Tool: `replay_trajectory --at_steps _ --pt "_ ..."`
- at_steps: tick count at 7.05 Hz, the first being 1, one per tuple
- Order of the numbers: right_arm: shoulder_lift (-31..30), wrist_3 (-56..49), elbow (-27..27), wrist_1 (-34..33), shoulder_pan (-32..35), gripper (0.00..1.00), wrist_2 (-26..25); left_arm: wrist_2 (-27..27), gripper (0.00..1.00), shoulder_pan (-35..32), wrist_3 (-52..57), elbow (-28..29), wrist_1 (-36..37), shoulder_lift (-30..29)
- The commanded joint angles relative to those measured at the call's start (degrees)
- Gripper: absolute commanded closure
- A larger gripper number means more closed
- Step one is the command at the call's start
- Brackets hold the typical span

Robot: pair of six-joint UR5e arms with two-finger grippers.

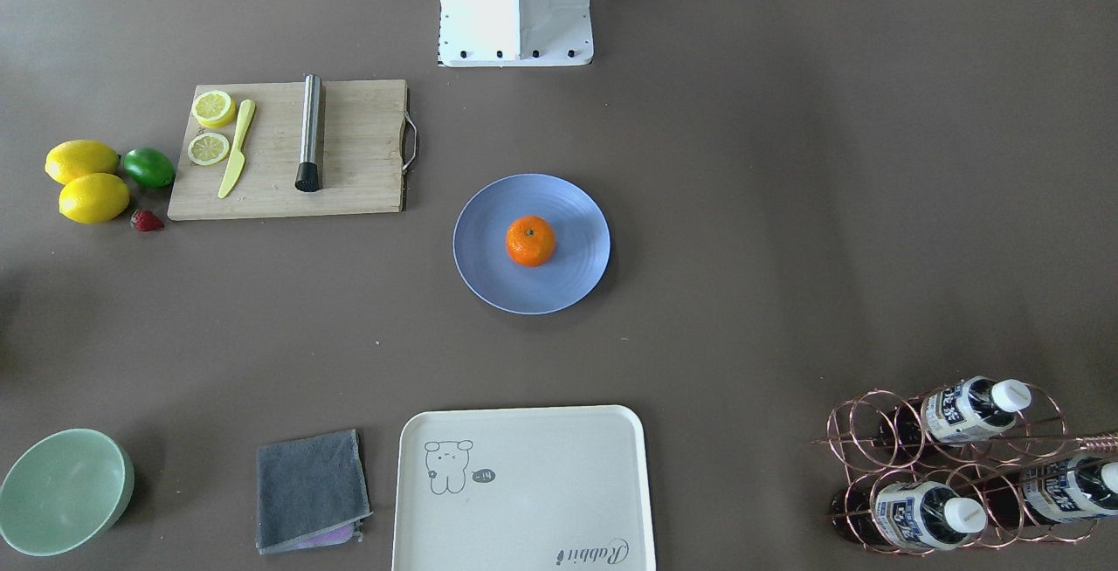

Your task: Pick orange to plate

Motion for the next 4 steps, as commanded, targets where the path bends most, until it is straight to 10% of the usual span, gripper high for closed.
replay_trajectory --at_steps 1,4 --pt "-1.8 -0.2 2.3 0.3 -0.1 0.0 -0.2 0.0 0.02 0.0 0.1 -0.4 -0.1 0.0" --pt "-1.9 -0.3 2.6 0.3 -0.1 0.0 0.3 0.0 0.02 0.0 0.1 -0.3 -0.1 0.0"
